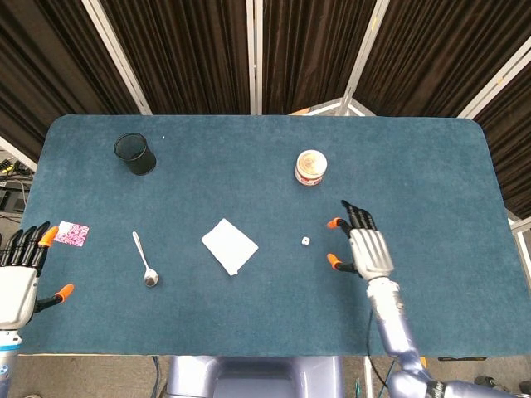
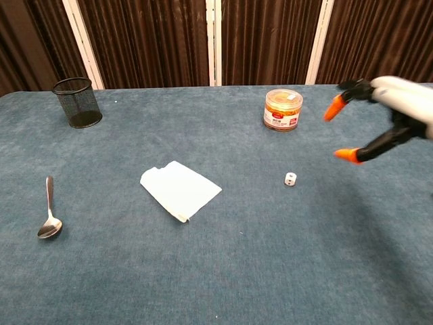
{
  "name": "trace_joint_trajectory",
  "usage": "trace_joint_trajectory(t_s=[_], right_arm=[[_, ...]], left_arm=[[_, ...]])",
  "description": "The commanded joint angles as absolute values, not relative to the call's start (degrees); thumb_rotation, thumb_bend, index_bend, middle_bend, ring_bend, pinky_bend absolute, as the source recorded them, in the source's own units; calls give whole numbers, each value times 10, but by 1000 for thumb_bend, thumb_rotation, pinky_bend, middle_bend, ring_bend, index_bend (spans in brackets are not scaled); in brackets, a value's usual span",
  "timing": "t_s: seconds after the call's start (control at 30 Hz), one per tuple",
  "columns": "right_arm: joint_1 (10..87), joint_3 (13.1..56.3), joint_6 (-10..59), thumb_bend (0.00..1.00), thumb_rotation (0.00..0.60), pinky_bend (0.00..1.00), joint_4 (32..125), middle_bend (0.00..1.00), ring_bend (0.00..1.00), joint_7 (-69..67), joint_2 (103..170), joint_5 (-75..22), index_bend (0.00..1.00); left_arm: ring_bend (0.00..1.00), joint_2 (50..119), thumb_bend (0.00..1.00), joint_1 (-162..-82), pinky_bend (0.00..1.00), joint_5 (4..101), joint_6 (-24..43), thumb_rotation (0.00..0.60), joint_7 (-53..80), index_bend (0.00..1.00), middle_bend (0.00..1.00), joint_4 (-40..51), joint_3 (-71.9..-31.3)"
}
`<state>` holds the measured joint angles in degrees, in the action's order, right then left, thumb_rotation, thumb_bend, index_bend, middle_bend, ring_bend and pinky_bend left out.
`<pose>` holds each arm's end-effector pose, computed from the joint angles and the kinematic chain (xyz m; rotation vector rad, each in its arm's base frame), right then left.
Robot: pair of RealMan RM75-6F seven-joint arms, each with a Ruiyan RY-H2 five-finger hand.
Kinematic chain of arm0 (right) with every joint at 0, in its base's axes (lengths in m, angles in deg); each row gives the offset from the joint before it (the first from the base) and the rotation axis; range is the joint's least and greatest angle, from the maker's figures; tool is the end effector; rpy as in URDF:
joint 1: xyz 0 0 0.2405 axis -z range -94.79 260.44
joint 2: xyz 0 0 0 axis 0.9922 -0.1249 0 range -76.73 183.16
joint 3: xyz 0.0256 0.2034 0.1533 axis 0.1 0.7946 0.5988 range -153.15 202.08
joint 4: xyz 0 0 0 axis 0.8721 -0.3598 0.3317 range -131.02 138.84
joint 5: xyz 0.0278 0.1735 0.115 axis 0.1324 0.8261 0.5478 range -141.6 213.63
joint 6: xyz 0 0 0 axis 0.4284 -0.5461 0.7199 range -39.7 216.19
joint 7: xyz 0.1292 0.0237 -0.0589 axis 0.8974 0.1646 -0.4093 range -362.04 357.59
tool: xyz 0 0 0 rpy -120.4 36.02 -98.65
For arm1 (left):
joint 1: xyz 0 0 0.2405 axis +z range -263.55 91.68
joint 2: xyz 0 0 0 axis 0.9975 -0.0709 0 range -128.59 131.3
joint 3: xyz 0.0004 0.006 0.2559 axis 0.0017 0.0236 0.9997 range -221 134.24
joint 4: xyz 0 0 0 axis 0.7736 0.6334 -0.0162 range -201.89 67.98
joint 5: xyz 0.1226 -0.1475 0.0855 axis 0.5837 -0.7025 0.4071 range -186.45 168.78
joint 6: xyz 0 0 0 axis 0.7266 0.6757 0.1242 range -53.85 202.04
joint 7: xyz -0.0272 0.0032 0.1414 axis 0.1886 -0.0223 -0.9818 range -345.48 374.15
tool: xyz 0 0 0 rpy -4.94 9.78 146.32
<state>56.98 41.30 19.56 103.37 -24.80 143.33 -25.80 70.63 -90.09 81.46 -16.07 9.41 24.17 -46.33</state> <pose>-0.1641 -0.2918 0.0165 1.4399 -1.2136 1.0888 -0.2943 0.1764 0.1406 -1.3910 -0.8013 -0.9787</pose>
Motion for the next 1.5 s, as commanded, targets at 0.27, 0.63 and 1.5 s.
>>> trace_joint_trajectory(t_s=[0.27,0.63,1.5], right_arm=[[515,434,222,185,600,0,931,49,0,-265,1519,-186,382],[494,428,250,186,600,0,870,49,0,-254,1545,-156,409],[454,433,295,235,600,0,768,99,0,-232,1601,-116,496]], left_arm=[[0,703,43,-904,0,812,-160,600,107,0,0,241,-466],[0,705,43,-906,0,809,-155,600,101,0,0,242,-465],[0,706,43,-911,0,808,-149,600,100,0,0,244,-463]])
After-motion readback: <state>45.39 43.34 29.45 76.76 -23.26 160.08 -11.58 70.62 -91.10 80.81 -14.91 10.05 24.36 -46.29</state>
